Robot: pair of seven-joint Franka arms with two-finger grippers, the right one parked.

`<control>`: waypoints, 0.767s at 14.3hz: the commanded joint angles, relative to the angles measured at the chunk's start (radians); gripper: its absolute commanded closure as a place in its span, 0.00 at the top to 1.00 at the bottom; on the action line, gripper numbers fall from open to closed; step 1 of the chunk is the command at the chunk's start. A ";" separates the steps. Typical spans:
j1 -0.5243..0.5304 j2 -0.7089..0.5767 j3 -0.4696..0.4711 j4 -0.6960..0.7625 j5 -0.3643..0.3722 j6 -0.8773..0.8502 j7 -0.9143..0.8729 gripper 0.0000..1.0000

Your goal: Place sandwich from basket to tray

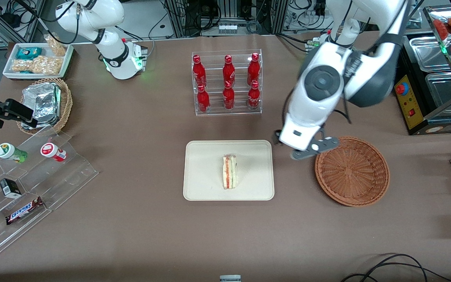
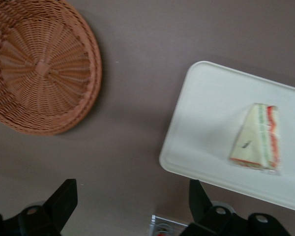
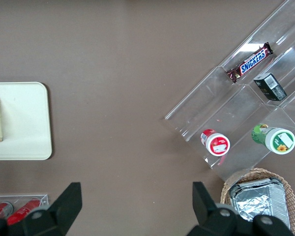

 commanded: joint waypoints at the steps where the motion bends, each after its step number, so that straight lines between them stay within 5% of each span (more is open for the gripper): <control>1: 0.102 -0.114 -0.007 -0.127 0.007 -0.007 0.139 1.00; 5: 0.243 -0.243 -0.006 -0.234 0.007 -0.054 0.372 1.00; 11: 0.392 -0.308 -0.010 -0.155 -0.013 -0.206 0.765 1.00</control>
